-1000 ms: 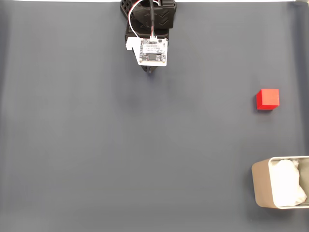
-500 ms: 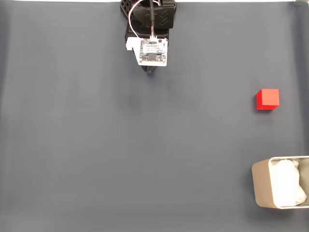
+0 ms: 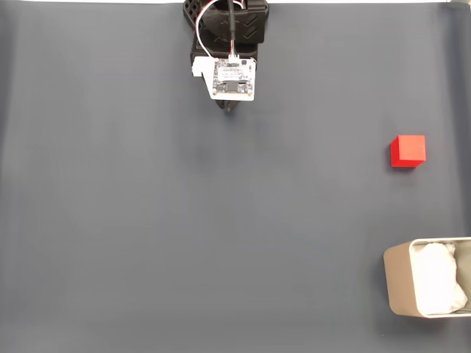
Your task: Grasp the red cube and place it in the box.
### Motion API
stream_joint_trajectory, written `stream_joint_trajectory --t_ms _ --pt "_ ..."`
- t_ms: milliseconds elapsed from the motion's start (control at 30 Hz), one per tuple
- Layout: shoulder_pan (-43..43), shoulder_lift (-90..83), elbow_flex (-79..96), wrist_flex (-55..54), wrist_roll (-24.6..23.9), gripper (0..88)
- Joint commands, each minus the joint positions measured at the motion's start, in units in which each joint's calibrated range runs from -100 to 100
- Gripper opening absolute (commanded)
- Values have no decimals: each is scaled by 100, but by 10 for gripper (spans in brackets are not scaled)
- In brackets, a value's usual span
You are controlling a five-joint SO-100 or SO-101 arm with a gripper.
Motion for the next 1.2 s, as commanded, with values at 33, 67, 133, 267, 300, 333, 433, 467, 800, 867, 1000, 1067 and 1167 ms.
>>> stream_joint_trajectory --t_ms 33,67,133,267,300,333,433,467,800,867,1000,1067,1167 --pt "-29 0 45 120 63 1" --pt "-29 0 45 120 63 1" --pt "-29 0 45 120 63 1" --pt "-29 0 45 120 63 1" --pt "-29 0 45 120 63 1" --pt "-29 0 45 120 63 1" --pt "-29 0 45 120 68 1" --pt "-29 0 45 120 68 1" --pt "-22 0 45 111 107 0" --pt "-22 0 45 -69 137 0" --pt "35 52 18 -1200 132 4" --pt "42 182 -119 -1790 147 6" --pt "28 581 -621 -2462 132 5"
